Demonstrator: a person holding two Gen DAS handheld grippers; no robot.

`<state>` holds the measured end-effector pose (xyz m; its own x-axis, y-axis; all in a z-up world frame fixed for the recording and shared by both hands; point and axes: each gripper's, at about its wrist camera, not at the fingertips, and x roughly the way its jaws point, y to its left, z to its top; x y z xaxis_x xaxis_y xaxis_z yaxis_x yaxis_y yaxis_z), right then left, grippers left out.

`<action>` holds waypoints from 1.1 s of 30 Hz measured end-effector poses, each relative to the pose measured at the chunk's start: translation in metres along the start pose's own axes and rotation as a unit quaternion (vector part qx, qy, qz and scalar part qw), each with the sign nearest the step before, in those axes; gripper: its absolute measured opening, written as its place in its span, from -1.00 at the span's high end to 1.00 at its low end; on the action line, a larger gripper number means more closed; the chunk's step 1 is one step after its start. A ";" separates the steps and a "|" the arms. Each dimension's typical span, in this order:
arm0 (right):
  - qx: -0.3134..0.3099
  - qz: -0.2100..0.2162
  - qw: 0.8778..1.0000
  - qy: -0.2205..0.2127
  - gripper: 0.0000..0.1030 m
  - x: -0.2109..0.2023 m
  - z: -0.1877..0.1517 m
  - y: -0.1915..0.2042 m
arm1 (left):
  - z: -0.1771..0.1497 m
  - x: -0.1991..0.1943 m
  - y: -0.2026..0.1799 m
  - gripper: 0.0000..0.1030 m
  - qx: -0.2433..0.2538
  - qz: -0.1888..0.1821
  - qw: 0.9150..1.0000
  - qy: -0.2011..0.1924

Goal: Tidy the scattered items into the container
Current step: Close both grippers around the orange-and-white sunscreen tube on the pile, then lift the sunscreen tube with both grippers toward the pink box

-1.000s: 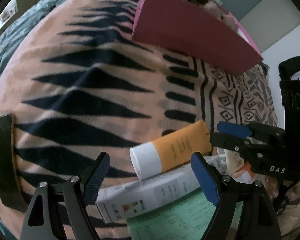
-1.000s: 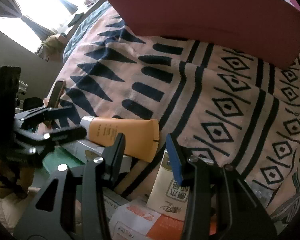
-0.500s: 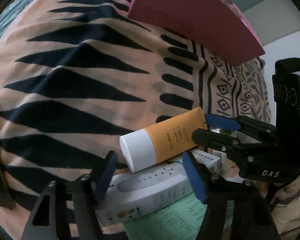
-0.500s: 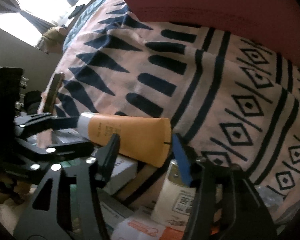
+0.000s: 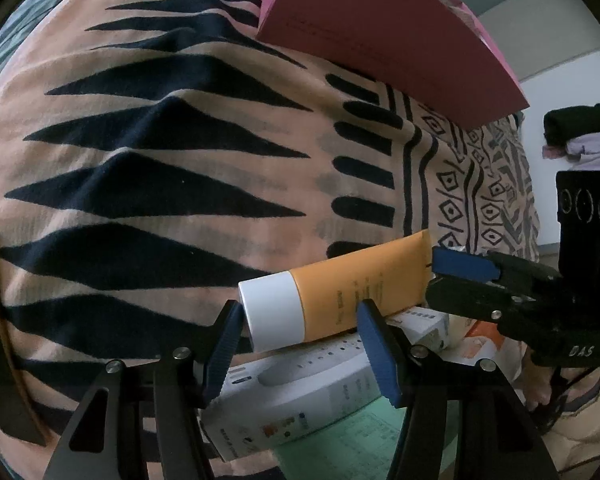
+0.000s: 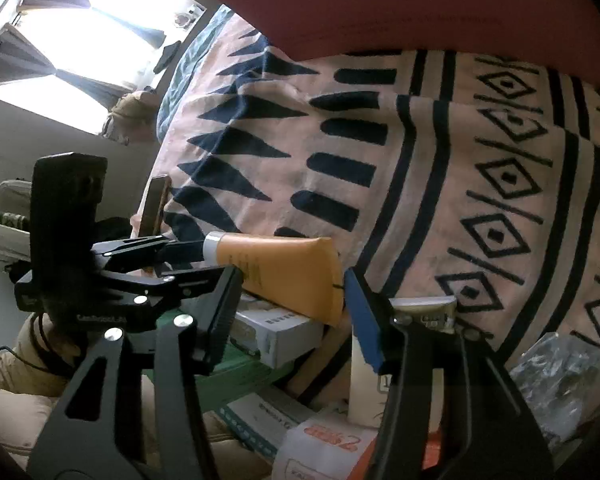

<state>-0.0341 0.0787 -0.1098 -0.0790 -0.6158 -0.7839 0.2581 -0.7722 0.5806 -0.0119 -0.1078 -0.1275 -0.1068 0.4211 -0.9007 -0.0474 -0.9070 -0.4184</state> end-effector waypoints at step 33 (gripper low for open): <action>-0.027 -0.059 0.997 -0.051 0.51 -0.036 0.008 0.012 | 0.020 -0.041 -0.037 -0.16 0.034 0.035 0.996 -0.076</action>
<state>-0.0360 0.0907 -0.0730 -0.2084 -0.5356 -0.8184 0.2928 -0.8325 0.4703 -0.0256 -0.0911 -0.0729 -0.2605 0.3567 -0.8972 -0.1014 -0.9342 -0.3420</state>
